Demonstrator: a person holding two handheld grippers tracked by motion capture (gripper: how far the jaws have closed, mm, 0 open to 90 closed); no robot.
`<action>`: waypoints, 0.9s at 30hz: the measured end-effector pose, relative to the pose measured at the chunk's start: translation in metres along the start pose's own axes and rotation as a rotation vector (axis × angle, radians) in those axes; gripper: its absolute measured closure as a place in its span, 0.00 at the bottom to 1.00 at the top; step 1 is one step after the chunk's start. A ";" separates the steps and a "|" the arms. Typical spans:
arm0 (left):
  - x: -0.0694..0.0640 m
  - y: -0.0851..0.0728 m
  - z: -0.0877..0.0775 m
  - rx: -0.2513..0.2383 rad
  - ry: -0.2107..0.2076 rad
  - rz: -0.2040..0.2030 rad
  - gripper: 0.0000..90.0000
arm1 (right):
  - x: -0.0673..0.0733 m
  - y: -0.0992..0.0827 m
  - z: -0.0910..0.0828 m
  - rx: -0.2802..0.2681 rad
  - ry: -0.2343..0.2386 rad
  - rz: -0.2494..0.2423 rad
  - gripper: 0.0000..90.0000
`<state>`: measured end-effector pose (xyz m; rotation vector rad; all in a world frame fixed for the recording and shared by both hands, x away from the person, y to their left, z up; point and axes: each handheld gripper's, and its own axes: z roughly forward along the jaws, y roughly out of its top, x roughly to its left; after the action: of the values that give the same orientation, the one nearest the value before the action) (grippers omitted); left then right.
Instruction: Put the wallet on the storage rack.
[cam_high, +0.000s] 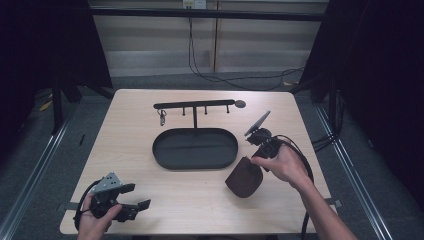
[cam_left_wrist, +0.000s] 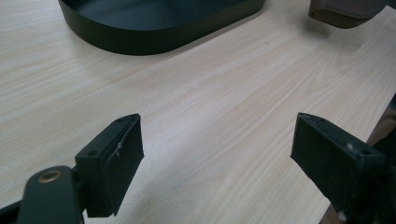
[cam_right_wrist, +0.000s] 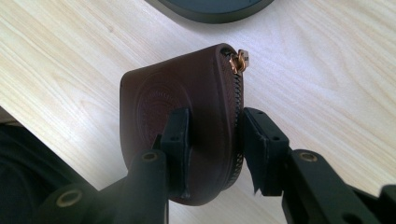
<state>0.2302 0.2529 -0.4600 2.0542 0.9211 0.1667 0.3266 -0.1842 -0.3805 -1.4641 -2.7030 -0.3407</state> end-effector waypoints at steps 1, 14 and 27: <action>0.000 0.000 0.000 -0.002 -0.002 -0.002 0.19 | 0.000 0.000 -0.001 0.002 0.001 0.001 0.70; 0.001 0.000 -0.001 -0.009 -0.005 -0.008 0.18 | 0.000 0.015 -0.022 -0.016 -0.025 0.001 0.80; 0.002 0.000 -0.001 -0.001 -0.005 -0.008 0.18 | -0.001 0.029 -0.029 -0.034 -0.047 0.016 0.83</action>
<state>0.2314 0.2546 -0.4599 2.0490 0.9254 0.1579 0.3498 -0.1761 -0.3473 -1.5204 -2.7334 -0.3577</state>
